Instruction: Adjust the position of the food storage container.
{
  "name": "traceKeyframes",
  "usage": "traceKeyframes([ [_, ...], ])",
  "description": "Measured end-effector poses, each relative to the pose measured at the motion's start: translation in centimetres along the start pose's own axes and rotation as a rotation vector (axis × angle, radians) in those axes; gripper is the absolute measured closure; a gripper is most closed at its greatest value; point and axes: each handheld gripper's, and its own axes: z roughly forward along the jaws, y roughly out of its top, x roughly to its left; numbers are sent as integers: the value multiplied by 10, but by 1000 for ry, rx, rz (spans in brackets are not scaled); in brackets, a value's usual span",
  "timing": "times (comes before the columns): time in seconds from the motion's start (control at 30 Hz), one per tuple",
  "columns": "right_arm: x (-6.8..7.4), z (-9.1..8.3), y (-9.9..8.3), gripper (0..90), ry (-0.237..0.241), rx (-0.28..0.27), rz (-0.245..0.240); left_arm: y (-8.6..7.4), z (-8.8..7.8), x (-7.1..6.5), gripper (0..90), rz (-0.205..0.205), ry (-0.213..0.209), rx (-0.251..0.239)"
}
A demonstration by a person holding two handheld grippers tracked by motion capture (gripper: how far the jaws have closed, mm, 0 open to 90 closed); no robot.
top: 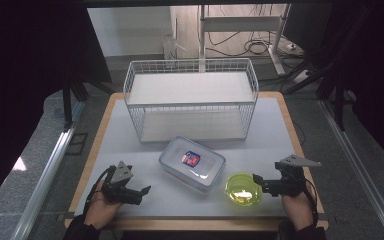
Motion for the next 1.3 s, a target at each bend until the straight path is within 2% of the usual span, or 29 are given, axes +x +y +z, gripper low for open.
traceKeyframes([
  [0.13, 0, 0, 1, 12, -22, -19, 23, -1, 0, 2, 34, -11, -8, -7],
  [0.17, 1, 0, 2, 12, -50, -31, 33, -1, 1, 2, 32, -9, -12, -1],
  [0.23, 2, 1, 3, 9, -57, -33, 39, -1, 2, 2, 30, -8, -13, 0],
  [0.4, 5, 5, 2, 8, -73, -15, 23, -1, 2, 2, 28, -9, -11, -5],
  [0.53, 6, 7, 2, 4, -56, 21, 10, -1, 1, 3, 28, -18, -13, -11],
  [0.77, 12, 5, 4, 40, -50, 32, -26, -1, 1, 4, 27, -20, -14, -13],
  [0.8, 15, 5, 6, 111, -30, 41, -38, -1, 1, 4, 27, -22, -14, -16],
  [0.9, 19, 5, 7, 154, -13, 54, -58, -2, 1, 4, 27, -25, -14, -19],
  [0.93, 24, 6, 8, 245, 17, 73, -84, -1, 0, 4, 27, -24, -13, -22],
  [0.97, 27, 6, 9, 275, 28, 77, -96, -1, 0, 5, 27, -24, -12, -23],
  [1.03, 34, 5, 11, 389, 41, 85, -137, -1, 0, 5, 28, -23, -12, -24],
  [1.07, 38, 4, 12, 422, 58, 86, -158, -1, 0, 5, 28, -23, -12, -24],
  [1.1, 38, 4, 12, 422, 58, 86, -158, -1, 0, 5, 28, -23, -12, -24],
  [1.13, 45, 3, 13, 528, 84, 93, -184, -1, 0, 5, 28, -22, -11, -24],
  [1.17, 45, 3, 13, 528, 84, 93, -184, -1, 0, 4, 28, -21, -11, -24],
  [1.2, 51, 1, 14, 622, 109, 93, -205, -1, 0, 4, 28, -20, -11, -23],
  [1.23, 51, 1, 14, 622, 109, 93, -205, -1, 0, 4, 28, -20, -11, -23],
  [1.27, 56, 1, 14, 723, 139, 102, -222, -1, 0, 4, 28, -19, -11, -24],
  [1.3, 59, 1, 14, 764, 156, 107, -236, -1, 0, 4, 28, -19, -10, -25],
])
